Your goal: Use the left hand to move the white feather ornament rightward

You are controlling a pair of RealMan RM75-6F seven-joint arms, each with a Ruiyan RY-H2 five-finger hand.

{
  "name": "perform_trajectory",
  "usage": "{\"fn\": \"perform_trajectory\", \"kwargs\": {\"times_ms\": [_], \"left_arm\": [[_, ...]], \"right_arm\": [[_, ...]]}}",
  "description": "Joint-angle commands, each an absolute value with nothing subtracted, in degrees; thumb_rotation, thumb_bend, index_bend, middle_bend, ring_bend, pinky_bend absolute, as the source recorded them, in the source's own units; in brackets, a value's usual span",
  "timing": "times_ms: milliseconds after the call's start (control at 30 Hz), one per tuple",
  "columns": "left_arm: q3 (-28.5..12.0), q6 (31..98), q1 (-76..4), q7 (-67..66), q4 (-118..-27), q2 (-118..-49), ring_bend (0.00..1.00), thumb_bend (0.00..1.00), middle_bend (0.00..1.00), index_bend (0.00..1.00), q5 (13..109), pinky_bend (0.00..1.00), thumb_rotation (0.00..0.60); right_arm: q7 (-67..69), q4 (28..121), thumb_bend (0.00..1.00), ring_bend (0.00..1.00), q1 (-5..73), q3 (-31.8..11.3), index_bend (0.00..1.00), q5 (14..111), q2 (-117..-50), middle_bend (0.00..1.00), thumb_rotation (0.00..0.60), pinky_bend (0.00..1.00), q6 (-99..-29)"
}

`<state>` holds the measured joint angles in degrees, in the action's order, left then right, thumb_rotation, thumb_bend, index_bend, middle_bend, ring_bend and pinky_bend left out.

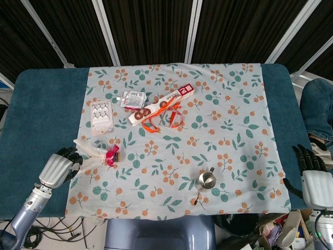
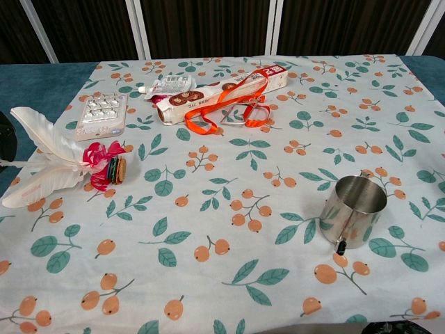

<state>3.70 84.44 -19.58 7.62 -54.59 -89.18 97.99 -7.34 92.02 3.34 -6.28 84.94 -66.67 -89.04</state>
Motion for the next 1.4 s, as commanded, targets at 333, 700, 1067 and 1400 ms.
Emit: {"fn": "perform_trajectory", "kwargs": {"times_ms": [333, 700, 1067, 1400], "left_arm": [[3.92, 84.55, -19.40, 7.19, -54.76, -89.05, 0.28, 0.45, 0.54, 0.57, 98.06, 0.39, 0.600], [3.88, 84.47, -19.49, 7.24, -54.74, -89.00, 0.28, 0.45, 0.54, 0.57, 98.03, 0.39, 0.600], [3.74, 84.82, -19.60, 7.00, -54.50, -89.09, 0.28, 0.45, 0.54, 0.57, 98.17, 0.39, 0.600], [2.91, 84.46, -22.14, 4.76, -56.11, -87.90, 0.28, 0.45, 0.54, 0.58, 99.71, 0.39, 0.600]], "right_arm": [[-7.43, 92.08, 0.14, 0.10, 3.36, -6.20, 0.09, 85.18, -66.66, 0.06, 0.600, 0.16, -89.09], [-7.47, 92.07, 0.13, 0.10, 3.41, -6.29, 0.09, 84.94, -66.73, 0.06, 0.600, 0.16, -88.95], [-7.47, 92.08, 0.13, 0.10, 3.41, -6.29, 0.09, 84.97, -66.69, 0.06, 0.600, 0.16, -88.98], [-7.48, 92.13, 0.13, 0.10, 3.43, -6.26, 0.09, 84.90, -66.72, 0.06, 0.600, 0.16, -88.88]]}}
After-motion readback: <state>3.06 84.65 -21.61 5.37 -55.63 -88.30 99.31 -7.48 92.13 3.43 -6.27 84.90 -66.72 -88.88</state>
